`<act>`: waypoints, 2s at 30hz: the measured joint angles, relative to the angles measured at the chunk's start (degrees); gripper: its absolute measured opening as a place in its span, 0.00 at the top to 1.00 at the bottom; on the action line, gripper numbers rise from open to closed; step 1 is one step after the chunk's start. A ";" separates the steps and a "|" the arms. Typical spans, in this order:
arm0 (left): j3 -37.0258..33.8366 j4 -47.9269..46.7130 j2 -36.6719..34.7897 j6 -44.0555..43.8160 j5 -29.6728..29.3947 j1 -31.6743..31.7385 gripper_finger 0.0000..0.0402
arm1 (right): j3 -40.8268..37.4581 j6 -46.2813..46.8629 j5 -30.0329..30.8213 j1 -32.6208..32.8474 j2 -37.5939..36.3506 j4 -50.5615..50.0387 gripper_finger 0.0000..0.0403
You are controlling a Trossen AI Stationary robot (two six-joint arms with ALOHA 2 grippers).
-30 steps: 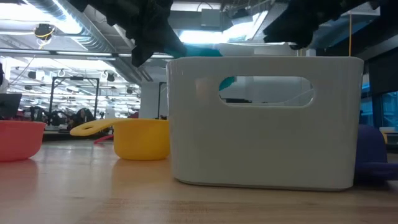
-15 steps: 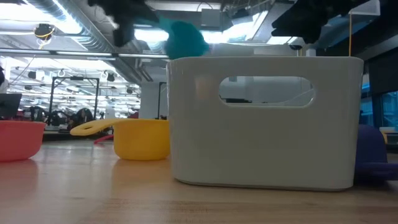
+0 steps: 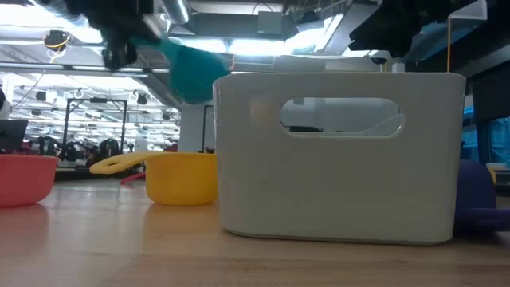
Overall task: Nest measuring cups in basket
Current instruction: Adjust the light blue measuring cup
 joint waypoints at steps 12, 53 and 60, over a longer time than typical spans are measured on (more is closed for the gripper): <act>-18.85 26.44 0.02 -11.55 2.96 -0.87 1.00 | 0.00 0.00 0.00 0.00 0.00 -0.09 0.60; -30.50 32.47 0.08 -23.33 -3.16 -0.85 0.80 | 0.00 0.00 0.02 0.00 0.02 -0.12 0.60; -30.50 32.22 0.07 -23.31 -2.99 -0.85 0.69 | 0.00 0.00 0.02 0.02 0.02 -0.11 0.60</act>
